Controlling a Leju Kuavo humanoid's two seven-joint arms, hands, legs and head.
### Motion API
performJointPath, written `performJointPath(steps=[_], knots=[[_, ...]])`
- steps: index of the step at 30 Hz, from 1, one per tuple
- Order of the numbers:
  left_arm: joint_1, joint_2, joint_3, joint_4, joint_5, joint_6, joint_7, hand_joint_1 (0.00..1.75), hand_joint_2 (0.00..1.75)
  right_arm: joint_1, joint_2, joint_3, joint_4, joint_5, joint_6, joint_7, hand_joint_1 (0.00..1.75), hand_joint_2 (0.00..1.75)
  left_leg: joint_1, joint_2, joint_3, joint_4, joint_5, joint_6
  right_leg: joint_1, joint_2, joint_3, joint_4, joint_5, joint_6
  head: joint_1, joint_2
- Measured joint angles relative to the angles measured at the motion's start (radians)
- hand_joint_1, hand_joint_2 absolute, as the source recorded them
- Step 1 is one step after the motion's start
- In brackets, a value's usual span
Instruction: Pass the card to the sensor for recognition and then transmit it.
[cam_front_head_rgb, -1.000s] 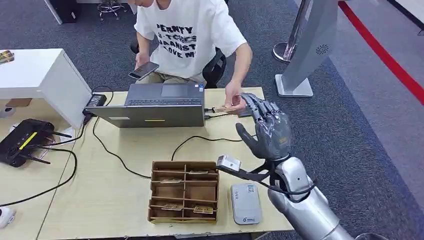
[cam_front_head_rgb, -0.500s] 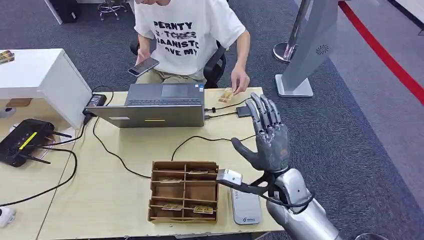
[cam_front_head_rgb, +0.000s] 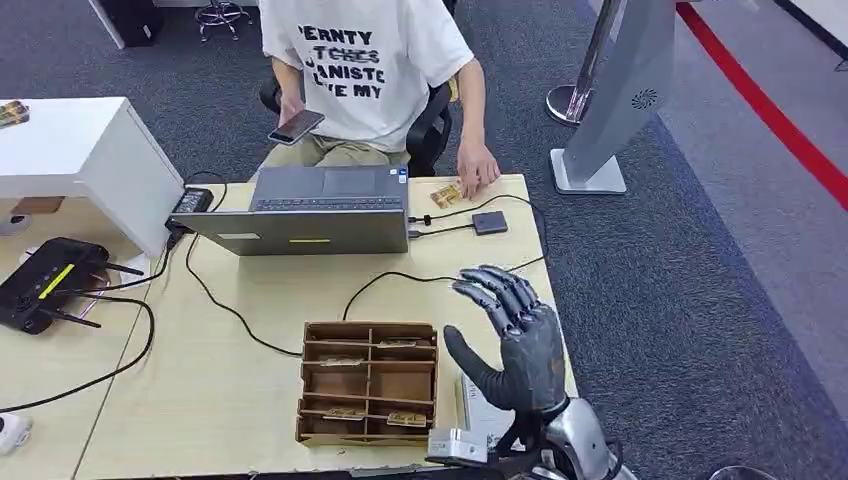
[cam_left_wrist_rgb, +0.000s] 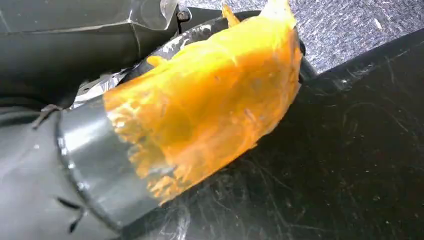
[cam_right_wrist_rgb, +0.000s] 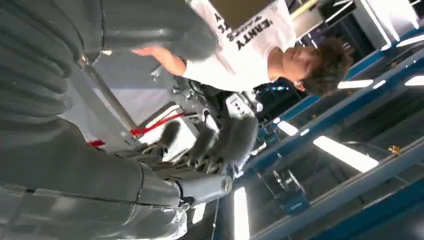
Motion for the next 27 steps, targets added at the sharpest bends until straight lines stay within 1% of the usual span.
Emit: performJointPath(steps=[11, 16, 17, 18, 19, 20, 21, 24, 27], knots=[[0.0, -0.001, 0.0, 0.0, 0.016, 0.004, -0.003, 0.0, 0.0, 0.054, -0.002, 0.038, 0.001, -0.067, 0.005, -0.011, 1.75, 1.75, 0.0, 0.0, 0.0, 0.0, 0.0, 0.0, 0.0, 0.0, 0.0, 0.0, 0.0, 0.0, 0.0, 0.0], [0.001, -0.001, 0.0, 0.0, 0.026, 0.005, -0.012, 0.0, 0.0, 0.08, -0.002, 0.045, 0.002, -0.145, 0.015, -0.025, 1.75, 1.75, 0.0, 0.0, 0.0, 0.0, 0.0, 0.0, 0.0, 0.0, 0.0, 0.0, 0.0, 0.0, 0.0, 0.0], [0.001, -0.002, 0.0, 0.0, 0.029, 0.006, -0.013, 0.0, 0.0, 0.087, -0.002, 0.045, 0.002, -0.172, 0.019, -0.031, 1.47, 1.75, 0.0, 0.0, 0.0, 0.0, 0.0, 0.0, 0.0, 0.0, 0.0, 0.0, 0.0, 0.0, 0.0, 0.0], [0.002, -0.002, 0.0, 0.0, 0.032, 0.008, -0.014, 0.0, 0.0, 0.095, -0.002, 0.046, 0.002, -0.21, 0.028, -0.035, 0.93, 1.75, 0.0, 0.0, 0.0, 0.0, 0.0, 0.0, 0.0, 0.0, 0.0, 0.0, 0.0, 0.0, 0.0, 0.0], [0.002, -0.002, 0.0, 0.0, 0.033, 0.009, -0.015, 0.0, 0.0, 0.104, -0.002, 0.046, 0.004, -0.239, 0.03, -0.041, 0.44, 1.75, 0.0, 0.0, 0.0, 0.0, 0.0, 0.0, 0.0, 0.0, 0.0, 0.0, 0.0, 0.0, 0.0, 0.0], [0.002, -0.002, 0.0, 0.0, 0.034, 0.01, -0.016, 0.0, 0.0, 0.11, -0.002, 0.046, 0.005, -0.257, 0.032, -0.047, 0.05, 1.75, 0.0, 0.0, 0.0, 0.0, 0.0, 0.0, 0.0, 0.0, 0.0, 0.0, 0.0, 0.0, 0.0, 0.0], [0.003, -0.002, 0.0, 0.0, 0.035, 0.012, -0.017, 0.0, 0.0, 0.115, -0.002, 0.046, 0.007, -0.282, 0.035, -0.052, 0.0, 1.75, 0.0, 0.0, 0.0, 0.0, 0.0, 0.0, 0.0, 0.0, 0.0, 0.0, 0.0, 0.0, 0.0, 0.0], [0.004, -0.003, 0.0, 0.0, 0.041, 0.019, -0.021, 0.0, 0.0, 0.132, -0.003, 0.047, 0.015, -0.331, 0.035, -0.061, 0.0, 1.75, 0.0, 0.0, 0.0, 0.0, 0.0, 0.0, 0.0, 0.0, 0.0, 0.0, 0.0, 0.0, 0.0, 0.0], [0.004, -0.003, 0.001, 0.0, 0.042, 0.02, -0.021, 0.0, 0.0, 0.145, -0.003, 0.047, 0.022, -0.344, 0.031, -0.062, 0.0, 1.75, 0.0, 0.0, 0.0, 0.0, 0.0, 0.0, 0.0, 0.0, 0.0, 0.0, 0.0, 0.0, 0.0, 0.0]])
